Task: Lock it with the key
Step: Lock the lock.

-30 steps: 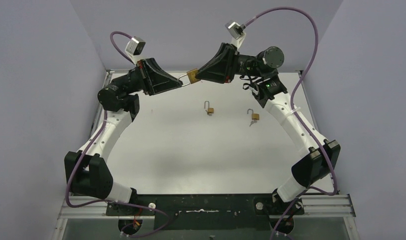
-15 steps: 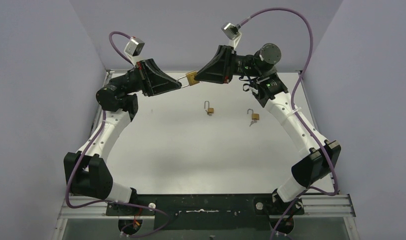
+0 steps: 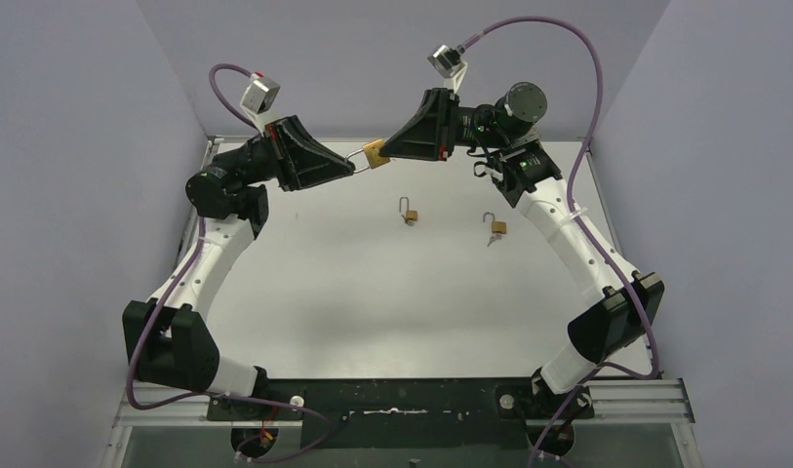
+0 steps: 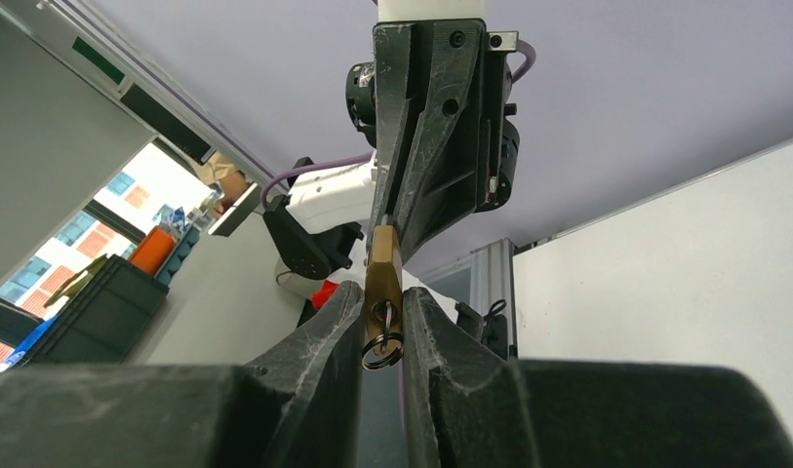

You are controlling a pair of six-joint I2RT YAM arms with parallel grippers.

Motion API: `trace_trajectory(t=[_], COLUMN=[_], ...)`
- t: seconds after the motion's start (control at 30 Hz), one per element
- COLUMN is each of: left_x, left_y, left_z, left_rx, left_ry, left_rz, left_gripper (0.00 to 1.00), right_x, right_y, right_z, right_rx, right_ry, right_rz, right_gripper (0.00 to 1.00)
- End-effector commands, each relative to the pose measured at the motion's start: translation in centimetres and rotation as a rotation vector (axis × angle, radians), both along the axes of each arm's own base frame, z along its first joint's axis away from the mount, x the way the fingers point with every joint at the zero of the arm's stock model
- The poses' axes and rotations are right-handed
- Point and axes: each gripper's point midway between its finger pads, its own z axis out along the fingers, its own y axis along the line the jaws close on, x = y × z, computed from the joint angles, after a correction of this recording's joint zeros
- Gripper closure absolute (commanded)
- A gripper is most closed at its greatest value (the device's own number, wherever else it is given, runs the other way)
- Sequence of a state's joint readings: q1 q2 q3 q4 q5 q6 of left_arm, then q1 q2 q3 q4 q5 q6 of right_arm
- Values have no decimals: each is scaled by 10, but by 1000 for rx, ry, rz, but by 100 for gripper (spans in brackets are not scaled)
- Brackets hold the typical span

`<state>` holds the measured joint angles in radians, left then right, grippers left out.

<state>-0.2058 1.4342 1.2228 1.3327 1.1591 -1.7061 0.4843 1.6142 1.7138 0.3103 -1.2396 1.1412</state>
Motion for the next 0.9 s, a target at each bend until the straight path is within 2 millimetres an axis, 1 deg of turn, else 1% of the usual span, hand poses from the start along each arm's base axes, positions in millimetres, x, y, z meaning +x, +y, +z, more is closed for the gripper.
trace_trajectory(t=[0.0, 0.4, 0.53, 0.73, 0.87], left_x=[-9, -9, -12, -13, -15], left_y=[1, -2, -6, -12, -18], left_z=[0, -1, -1, -2, -3], left_rx=[16, 19, 18, 21, 20], left_ry=[-67, -74, -76, -75, -74], left_rz=[9, 6, -7, -14, -22], left_gripper=[100, 100, 100, 100, 100], right_x=[-20, -20, -18, -17, -16], right_y=[-7, -6, -5, -2, 0], right_z=[34, 34, 31, 33, 31], right_rx=[58, 61, 53, 61, 61], right_ry=[-66, -73, -68, -66, -71], right_rz=[22, 11, -1, -17, -40], right_gripper=[100, 100, 100, 100, 100])
